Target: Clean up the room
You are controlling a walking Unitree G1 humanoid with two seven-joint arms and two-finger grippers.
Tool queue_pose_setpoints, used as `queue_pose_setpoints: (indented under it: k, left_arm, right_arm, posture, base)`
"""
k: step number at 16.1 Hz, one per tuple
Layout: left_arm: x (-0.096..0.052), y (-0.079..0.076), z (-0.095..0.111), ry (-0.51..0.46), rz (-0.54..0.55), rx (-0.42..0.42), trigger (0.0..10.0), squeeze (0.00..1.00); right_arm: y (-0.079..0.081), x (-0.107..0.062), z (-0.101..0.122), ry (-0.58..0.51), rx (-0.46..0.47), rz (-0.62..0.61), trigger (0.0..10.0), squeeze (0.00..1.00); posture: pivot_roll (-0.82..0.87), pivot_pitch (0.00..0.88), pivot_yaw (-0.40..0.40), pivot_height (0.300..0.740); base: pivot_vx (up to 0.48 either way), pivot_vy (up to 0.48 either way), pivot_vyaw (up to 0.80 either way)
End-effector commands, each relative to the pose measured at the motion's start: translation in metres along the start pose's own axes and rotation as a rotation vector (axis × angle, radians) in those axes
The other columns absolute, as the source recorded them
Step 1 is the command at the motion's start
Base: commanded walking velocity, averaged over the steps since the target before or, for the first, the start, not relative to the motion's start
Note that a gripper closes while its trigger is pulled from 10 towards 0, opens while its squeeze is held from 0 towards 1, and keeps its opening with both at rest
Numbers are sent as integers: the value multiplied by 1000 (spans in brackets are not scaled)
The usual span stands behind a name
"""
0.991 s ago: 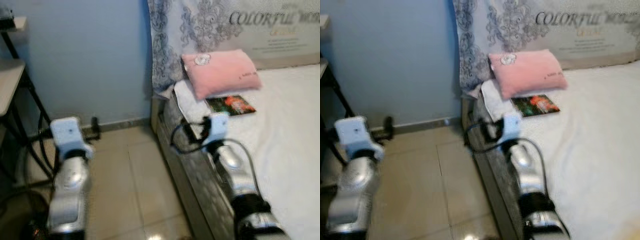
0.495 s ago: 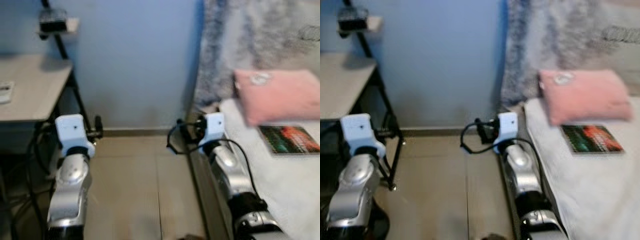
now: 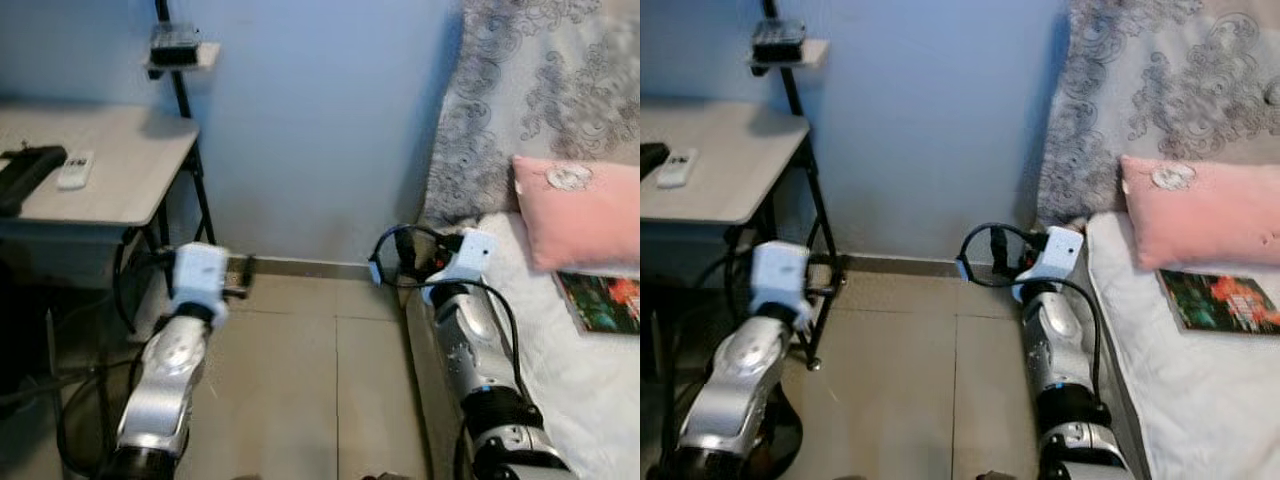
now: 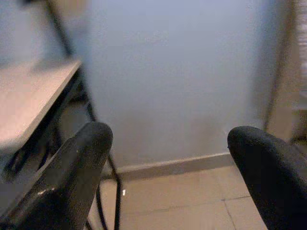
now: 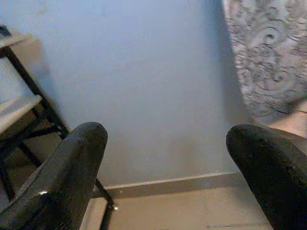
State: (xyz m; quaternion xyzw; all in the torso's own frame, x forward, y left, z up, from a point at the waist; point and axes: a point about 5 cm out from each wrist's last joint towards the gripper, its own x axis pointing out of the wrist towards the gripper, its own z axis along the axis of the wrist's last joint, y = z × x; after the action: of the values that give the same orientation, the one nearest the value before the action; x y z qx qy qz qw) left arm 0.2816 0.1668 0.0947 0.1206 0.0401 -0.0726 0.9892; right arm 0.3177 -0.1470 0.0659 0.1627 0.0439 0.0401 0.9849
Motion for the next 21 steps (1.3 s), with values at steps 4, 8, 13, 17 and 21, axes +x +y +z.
queue_pose_setpoints:
  k: [4, 8, 13, 17, 21]
  left_arm:
    - [7, 9, 14, -68, 36, -44, 10000, 0]
    - [10, 13, 25, -109, 70, -52, 10000, 0]
    - [10, 15, 21, -83, 64, -61, 10000, 0]
    - [12, 13, 21, -82, 49, -62, 10000, 0]
    - [16, 16, 25, -94, 14, -33, 10000, 0]
  right_arm:
    - [2, -4, -8, 35, -114, -2, 10000, 0]
    - [-1, -3, -6, 17, -109, -13, 10000, 0]
    - [5, 0, -3, 4, -108, 14, 10000, 0]
    - [10, 2, -4, 10, -122, 48, 10000, 0]
    - [11, 2, -5, 12, -123, 52, 10000, 0]
  posture:
    - [-24, 0, 35, 740]
    - [-23, 0, 32, 740]
    - [-15, 0, 27, 740]
    - [-10, 0, 24, 740]
    - [-15, 0, 27, 740]
  base:
    - [0, 0, 0]
    - [480, 0, 0]
    - [480, 0, 0]
    - [480, 0, 0]
    - [480, 0, 0]
